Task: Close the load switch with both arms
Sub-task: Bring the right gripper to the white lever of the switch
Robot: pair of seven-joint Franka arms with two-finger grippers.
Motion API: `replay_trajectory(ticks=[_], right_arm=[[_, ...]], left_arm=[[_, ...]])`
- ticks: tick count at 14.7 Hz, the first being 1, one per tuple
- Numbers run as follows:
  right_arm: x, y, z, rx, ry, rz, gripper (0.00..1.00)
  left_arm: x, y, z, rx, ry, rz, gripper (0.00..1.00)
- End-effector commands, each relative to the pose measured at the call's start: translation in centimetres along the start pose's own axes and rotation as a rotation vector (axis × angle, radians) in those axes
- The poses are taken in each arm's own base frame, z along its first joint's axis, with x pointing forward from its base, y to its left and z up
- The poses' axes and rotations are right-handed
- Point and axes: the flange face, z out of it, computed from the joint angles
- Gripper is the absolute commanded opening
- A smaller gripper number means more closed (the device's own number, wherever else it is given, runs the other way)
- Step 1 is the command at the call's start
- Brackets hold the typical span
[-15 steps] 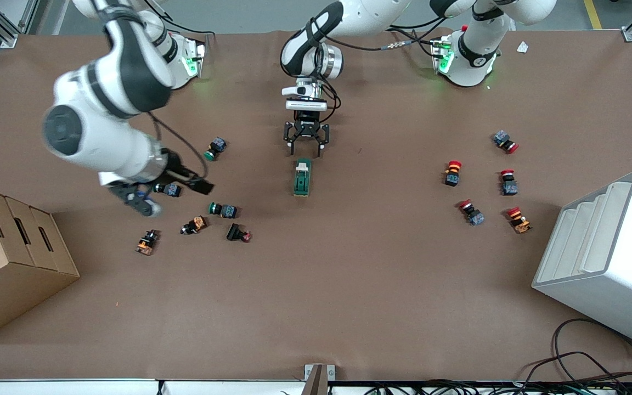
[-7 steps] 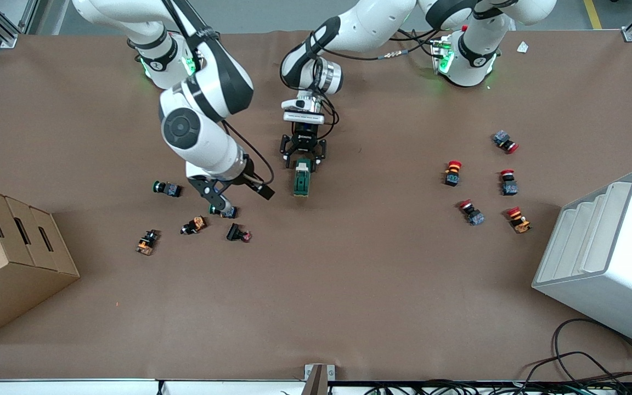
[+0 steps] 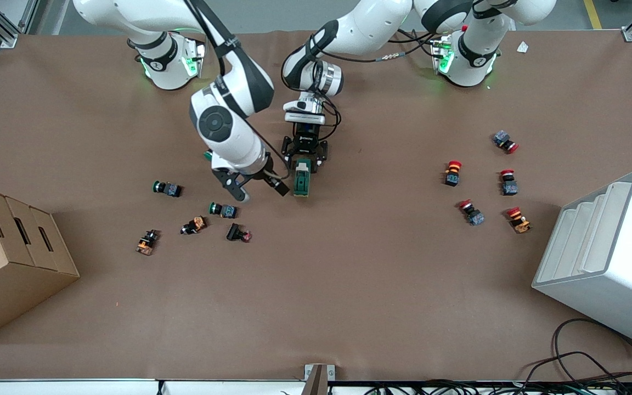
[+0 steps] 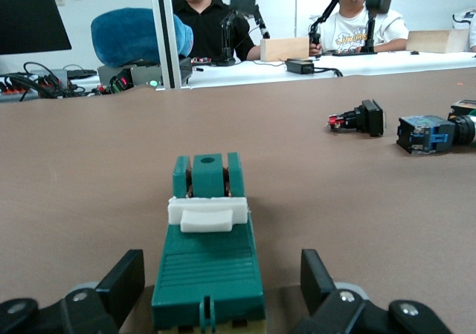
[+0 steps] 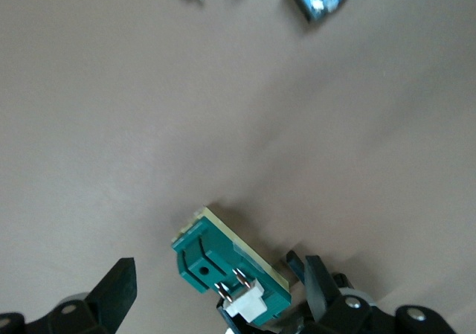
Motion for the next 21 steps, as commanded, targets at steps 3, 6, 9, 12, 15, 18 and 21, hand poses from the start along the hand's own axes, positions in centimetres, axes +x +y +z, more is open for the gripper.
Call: replay_trajectory(ticks=[3,6,9,12,15,18,21], right_arm=[[-5.5,0.7,4.3,0.035,-0.013,0.047,1.0],[-7.8,0.6,6.8,0.061,-0.002,0.075,1.0],[-8.8,1.0,8.7,0.053,0.004,0.067,1.0],[-8.9,1.0,9.4,0.061,0.009,0.065,1.0],[-8.6,0.5,10.2,0.086,0.016,0.068,1.0],[-8.4,-0.5,10.4,0.113,0.018,0.07,1.0],[-7.7,-1.1,9.9,0.124,0.018,0.08,1.0]], left_arm=[[-2.4,-0.5,0.5,-0.005,-0.009,0.031,0.94],[-2.7,-0.6,0.5,-0.006,-0.011,0.033,0.94],[-2.7,-0.7,0.6,-0.008,-0.007,0.036,0.94],[-2.7,-0.7,0.6,-0.006,-0.008,0.034,0.95],[-3.0,-0.8,0.6,-0.006,-0.011,0.037,0.95],[-2.9,-0.7,0.6,-0.007,-0.01,0.036,0.95],[-2.9,-0.7,0.6,-0.007,-0.01,0.036,0.95]])
